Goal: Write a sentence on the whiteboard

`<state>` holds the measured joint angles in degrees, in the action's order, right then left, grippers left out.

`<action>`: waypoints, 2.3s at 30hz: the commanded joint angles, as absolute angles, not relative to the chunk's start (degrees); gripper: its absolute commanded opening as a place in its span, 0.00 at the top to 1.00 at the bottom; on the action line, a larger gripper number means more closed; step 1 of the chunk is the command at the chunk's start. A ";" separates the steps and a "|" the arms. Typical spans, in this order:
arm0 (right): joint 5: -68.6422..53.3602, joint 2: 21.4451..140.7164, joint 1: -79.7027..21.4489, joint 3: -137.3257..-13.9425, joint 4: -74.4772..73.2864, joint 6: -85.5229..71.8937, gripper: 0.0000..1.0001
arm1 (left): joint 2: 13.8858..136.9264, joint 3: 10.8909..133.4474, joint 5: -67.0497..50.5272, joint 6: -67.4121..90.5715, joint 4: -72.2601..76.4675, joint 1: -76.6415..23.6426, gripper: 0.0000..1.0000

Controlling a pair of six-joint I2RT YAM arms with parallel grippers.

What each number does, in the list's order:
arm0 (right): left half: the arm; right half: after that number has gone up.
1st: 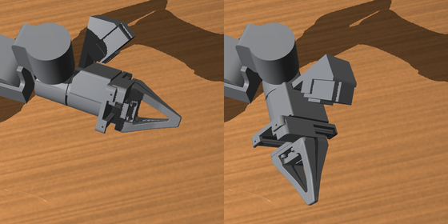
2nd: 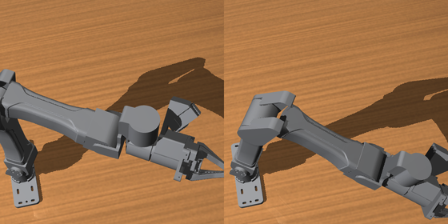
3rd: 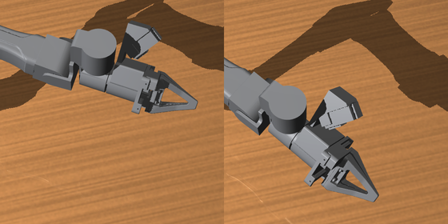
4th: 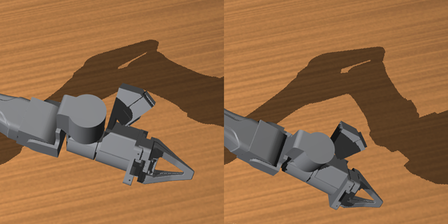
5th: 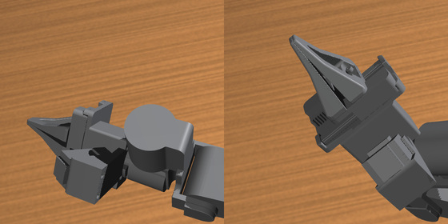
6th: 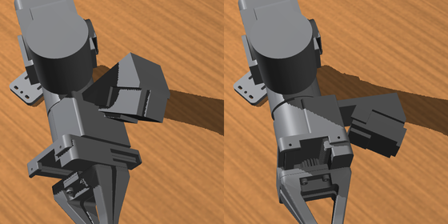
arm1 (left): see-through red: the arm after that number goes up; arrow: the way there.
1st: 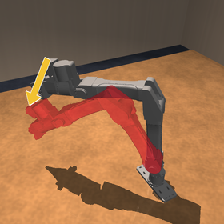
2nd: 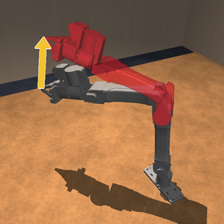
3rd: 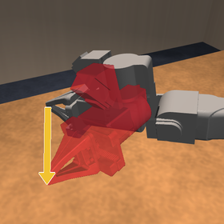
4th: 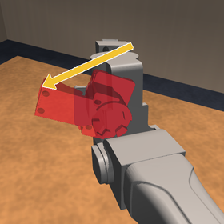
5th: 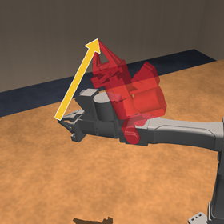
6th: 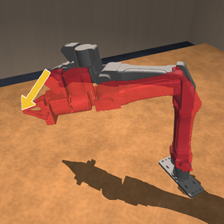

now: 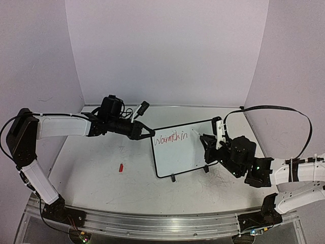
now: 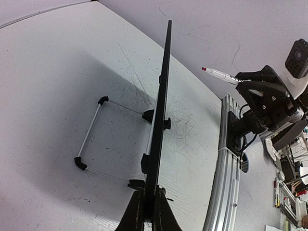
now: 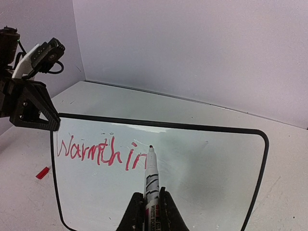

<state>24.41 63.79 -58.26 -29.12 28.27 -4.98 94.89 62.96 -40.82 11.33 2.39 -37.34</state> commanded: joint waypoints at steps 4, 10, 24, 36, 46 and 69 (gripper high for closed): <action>29.08 62.54 -58.11 -28.93 28.65 -4.41 1.00 | 93.47 63.48 -40.01 10.55 2.12 -36.83 1.00; 30.00 62.14 -58.08 -28.32 28.97 -4.85 1.00 | 93.47 63.49 -40.17 10.55 2.14 -36.83 1.00; 28.26 61.22 -58.18 -27.48 29.72 -4.70 1.00 | 93.59 63.46 -40.30 10.55 2.26 -36.83 1.00; 28.17 62.19 -57.79 -27.27 28.87 -4.81 1.00 | 93.64 63.46 -40.37 10.55 2.28 -36.83 1.00; 24.49 65.83 -56.01 -29.54 28.76 -6.29 1.00 | 93.71 63.47 -40.53 10.63 2.36 -36.83 1.00; 25.06 71.05 -54.02 -33.21 31.85 -4.64 1.00 | 93.42 63.40 -41.22 10.81 2.56 -36.83 1.00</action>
<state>24.17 69.97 -54.28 -30.72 29.71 -5.22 94.89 62.96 -40.94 11.31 2.42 -37.34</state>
